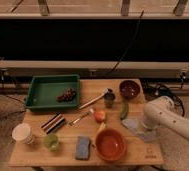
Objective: Place towel in red bowl
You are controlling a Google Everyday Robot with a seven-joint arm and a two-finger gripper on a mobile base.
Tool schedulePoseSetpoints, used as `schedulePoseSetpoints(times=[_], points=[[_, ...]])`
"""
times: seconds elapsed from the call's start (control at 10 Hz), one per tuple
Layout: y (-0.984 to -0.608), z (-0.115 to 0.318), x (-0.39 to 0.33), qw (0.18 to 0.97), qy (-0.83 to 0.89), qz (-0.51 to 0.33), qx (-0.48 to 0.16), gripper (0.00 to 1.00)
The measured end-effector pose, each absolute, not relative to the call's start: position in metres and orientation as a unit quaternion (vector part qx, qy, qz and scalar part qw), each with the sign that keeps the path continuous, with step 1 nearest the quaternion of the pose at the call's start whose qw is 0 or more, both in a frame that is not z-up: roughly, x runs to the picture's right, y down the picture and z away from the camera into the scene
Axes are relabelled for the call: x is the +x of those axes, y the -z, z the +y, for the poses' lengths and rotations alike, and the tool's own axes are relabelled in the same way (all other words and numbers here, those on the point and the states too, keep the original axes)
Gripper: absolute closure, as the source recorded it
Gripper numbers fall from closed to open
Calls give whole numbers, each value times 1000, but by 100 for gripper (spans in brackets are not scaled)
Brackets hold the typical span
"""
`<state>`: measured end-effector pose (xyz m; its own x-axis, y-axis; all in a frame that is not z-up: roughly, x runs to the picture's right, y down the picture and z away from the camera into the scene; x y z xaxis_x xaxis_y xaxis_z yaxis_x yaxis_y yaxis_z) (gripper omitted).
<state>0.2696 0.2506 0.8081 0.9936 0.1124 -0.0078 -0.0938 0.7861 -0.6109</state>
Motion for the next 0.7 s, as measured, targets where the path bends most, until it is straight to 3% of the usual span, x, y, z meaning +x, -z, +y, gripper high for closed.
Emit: schedulePoseSetpoints(times=[0.1, 0.5, 0.7], points=[[-806, 250, 271, 945, -57, -16, -322, 89], [-801, 246, 272, 945, -60, -19, -321, 90], [-794, 236, 274, 947, -62, -23, -314, 82]])
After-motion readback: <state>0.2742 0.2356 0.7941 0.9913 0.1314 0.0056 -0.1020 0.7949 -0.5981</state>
